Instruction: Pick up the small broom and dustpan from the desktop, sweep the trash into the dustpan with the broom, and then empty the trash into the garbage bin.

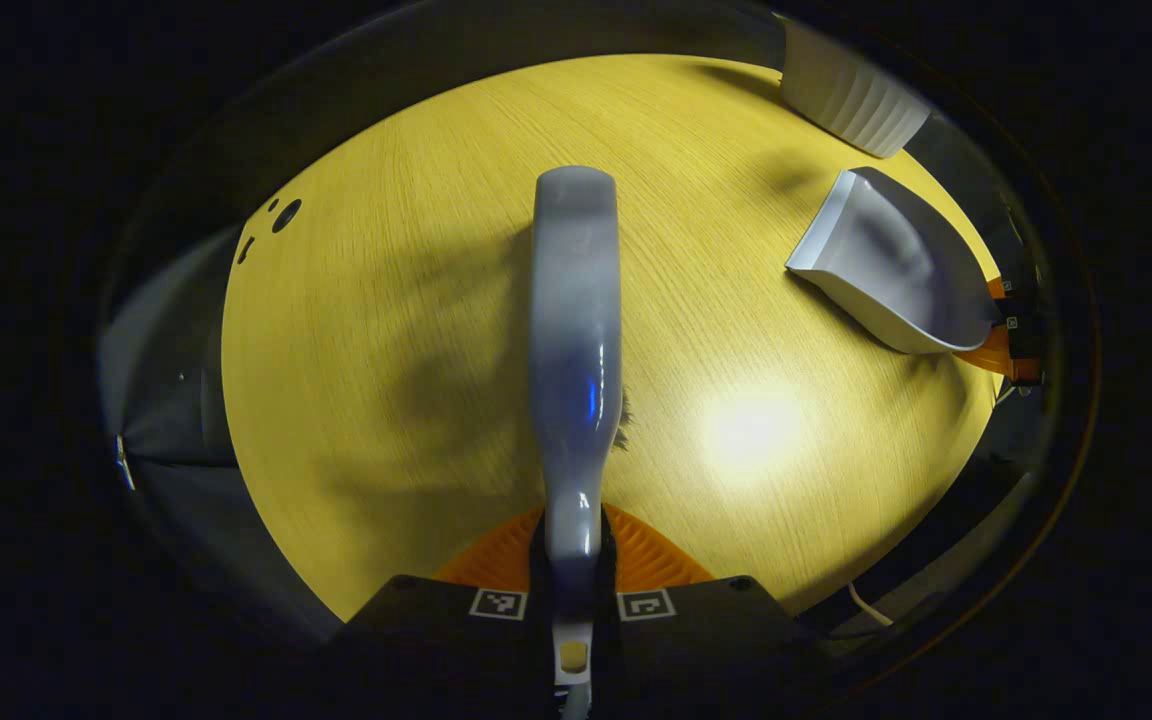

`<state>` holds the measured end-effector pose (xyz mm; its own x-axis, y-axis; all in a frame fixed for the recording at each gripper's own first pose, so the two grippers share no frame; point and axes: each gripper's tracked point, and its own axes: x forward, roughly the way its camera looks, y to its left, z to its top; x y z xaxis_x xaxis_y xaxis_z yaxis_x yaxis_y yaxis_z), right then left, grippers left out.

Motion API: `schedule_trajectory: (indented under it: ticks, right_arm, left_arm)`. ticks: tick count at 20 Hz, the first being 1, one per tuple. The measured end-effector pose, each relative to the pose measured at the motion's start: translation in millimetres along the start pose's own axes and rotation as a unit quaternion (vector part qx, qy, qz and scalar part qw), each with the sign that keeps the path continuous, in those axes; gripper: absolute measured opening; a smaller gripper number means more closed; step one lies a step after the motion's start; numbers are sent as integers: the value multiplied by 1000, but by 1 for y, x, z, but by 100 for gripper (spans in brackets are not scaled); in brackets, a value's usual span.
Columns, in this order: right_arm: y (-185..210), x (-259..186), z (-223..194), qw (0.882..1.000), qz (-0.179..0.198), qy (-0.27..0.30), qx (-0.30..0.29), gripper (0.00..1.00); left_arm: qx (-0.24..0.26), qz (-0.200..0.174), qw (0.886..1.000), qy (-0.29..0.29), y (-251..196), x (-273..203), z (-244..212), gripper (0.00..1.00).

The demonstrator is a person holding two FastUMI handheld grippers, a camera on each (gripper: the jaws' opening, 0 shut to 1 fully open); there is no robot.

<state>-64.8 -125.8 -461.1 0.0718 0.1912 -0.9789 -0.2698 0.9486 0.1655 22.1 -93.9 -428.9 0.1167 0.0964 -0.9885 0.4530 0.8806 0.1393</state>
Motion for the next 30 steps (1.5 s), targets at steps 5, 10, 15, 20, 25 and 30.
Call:
schedule_trajectory:
  ticks: [5, 10, 15, 20, 25, 30]
  right_arm:
    - [1, -4, 0, 1000, 7, -4, 11, 44]
    - [3, -7, 2, 1000, 12, -12, 16, 63]
    - [6, -21, 2, 1000, 16, -11, 23, 73]
    - [3, -41, 10, 998, 14, -41, 38, 100]
    - [-4, -80, 29, 990, 3, -115, 85, 100]
    - [-25, -145, 59, 959, -28, -246, 136, 100]
  left_arm:
    - [18, 1, 1000, 1, 2, -3, 4, 24]
    - [36, 0, 999, 7, -4, -3, 2, 33]
    - [42, 11, 999, -3, 2, -10, 5, 88]
    - [43, 17, 999, -24, 6, -26, 9, 99]
    - [40, 30, 996, -71, 14, -65, 19, 98]
    - [53, 68, 976, -201, 16, -128, 60, 98]
